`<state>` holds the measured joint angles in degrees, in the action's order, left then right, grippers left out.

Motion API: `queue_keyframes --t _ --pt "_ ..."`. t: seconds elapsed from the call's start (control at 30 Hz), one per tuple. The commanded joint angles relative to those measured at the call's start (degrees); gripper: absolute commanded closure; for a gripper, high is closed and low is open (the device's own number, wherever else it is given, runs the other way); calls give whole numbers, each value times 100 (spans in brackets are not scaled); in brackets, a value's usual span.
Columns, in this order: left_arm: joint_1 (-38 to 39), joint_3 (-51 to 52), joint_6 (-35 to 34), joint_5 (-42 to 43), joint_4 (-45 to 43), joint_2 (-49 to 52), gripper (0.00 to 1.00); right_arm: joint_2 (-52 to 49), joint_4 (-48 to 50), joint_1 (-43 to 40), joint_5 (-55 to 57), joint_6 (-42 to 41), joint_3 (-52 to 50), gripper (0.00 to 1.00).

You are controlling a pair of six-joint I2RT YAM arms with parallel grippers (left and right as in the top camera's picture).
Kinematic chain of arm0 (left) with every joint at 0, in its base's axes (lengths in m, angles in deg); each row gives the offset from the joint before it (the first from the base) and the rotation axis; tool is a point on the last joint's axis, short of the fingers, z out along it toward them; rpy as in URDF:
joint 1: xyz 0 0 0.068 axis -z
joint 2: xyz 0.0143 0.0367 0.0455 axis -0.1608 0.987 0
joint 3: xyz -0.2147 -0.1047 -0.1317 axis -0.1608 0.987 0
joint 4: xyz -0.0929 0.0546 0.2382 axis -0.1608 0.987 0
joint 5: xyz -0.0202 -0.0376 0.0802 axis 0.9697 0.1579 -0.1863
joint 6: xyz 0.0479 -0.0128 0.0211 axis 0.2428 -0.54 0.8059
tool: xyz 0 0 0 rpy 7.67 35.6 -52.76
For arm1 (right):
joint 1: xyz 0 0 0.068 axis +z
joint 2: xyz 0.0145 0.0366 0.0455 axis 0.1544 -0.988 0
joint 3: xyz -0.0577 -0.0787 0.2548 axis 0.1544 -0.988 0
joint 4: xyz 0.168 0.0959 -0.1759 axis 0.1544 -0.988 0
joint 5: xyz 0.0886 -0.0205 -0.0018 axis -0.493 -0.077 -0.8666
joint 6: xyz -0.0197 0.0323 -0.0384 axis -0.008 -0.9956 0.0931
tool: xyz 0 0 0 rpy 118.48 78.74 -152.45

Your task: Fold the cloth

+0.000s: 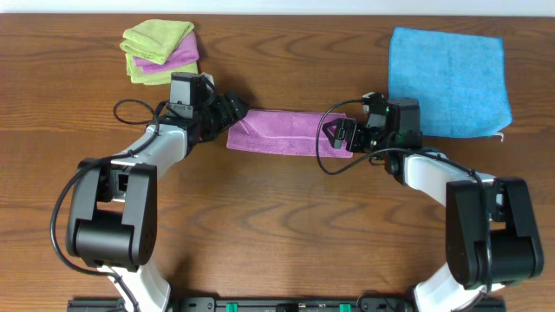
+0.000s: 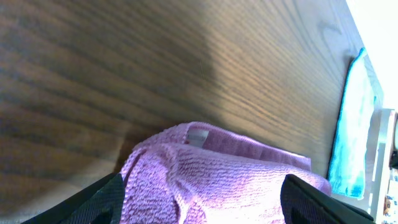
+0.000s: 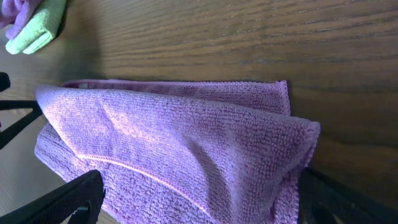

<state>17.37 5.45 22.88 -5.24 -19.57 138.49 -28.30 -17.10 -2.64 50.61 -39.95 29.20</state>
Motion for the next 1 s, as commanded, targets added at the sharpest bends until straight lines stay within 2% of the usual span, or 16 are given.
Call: queue_keyframes --t 0.0,0.37,0.77,0.9,0.93,0.97 --pt "-31 -103 -127 96 94 42 19 129 -4 -15 -74 -61 81 1" --pt "-31 -103 -411 494 186 42 21 129 -35 -15 -76 -61 81 1" --pt "70 -103 -468 511 190 83 22 129 -70 -15 -76 -59 81 1" --pt "269 -96 -468 409 208 133 35 129 -72 -15 -76 -59 81 1" --pt "315 -96 -470 372 210 146 41 127 -70 -15 -76 -59 81 1" --pt "365 -96 -468 295 212 170 52 129 -72 -15 -76 -59 81 1"
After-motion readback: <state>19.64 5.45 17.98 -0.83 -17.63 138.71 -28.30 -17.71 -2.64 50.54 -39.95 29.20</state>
